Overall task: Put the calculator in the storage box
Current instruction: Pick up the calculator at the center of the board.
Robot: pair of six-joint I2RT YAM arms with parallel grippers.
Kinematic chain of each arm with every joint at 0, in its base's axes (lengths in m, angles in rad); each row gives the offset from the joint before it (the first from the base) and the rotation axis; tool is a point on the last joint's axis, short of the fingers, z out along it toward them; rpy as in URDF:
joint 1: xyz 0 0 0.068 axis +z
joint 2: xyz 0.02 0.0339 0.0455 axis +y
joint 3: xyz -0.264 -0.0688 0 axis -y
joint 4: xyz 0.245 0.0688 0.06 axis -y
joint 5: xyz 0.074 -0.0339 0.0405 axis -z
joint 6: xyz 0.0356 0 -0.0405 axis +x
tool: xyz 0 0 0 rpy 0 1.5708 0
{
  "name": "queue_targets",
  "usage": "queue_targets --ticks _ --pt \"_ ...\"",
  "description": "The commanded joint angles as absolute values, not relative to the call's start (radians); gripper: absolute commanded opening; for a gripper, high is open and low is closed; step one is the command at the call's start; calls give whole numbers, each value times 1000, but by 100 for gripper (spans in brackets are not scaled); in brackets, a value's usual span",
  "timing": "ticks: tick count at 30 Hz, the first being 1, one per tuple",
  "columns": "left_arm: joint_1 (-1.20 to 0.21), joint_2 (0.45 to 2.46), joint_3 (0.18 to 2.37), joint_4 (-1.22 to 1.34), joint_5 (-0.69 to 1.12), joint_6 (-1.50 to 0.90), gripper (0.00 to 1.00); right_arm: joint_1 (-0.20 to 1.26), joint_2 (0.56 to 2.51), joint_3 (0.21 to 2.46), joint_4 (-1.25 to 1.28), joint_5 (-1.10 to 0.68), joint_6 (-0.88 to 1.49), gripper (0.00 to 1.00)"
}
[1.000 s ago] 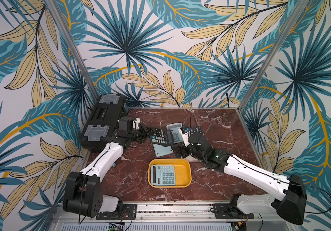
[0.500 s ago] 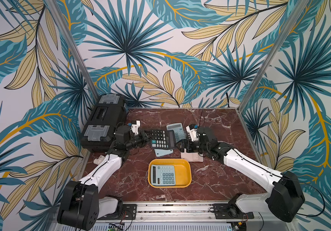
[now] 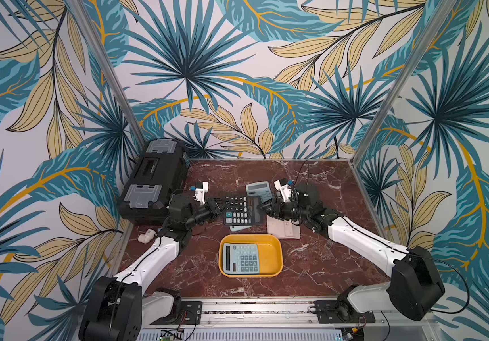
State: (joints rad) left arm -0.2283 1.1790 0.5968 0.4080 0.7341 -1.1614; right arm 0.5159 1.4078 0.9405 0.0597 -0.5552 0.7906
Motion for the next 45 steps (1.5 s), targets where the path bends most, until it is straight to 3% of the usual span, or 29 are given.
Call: queue_targets --ticks 1,9,18,19,22,24,32,35,45 --pt "-235 1160 575 486 747 -1175 3 512 1420 916 122 -606 821 44" --pt "-236 1167 571 515 756 -1181 3 507 1418 880 177 -631 845 36" --pt "-235 1207 564 569 775 -1197 6 499 1391 847 222 -651 868 14" --pt "-235 1209 564 561 774 -1194 9 496 1386 846 218 -650 865 12" --pt "-235 1205 566 522 758 -1176 35 490 1368 835 206 -648 862 5" --pt "-236 1193 566 500 746 -1158 45 487 1355 827 200 -648 861 2" --pt "-235 1108 628 200 658 -1007 91 472 1293 803 89 -644 836 0" --pt "-234 1056 652 61 585 -929 99 471 1265 801 -26 -641 808 0" --pt "-233 1006 650 -26 544 -898 100 472 1196 725 -266 -598 773 0"
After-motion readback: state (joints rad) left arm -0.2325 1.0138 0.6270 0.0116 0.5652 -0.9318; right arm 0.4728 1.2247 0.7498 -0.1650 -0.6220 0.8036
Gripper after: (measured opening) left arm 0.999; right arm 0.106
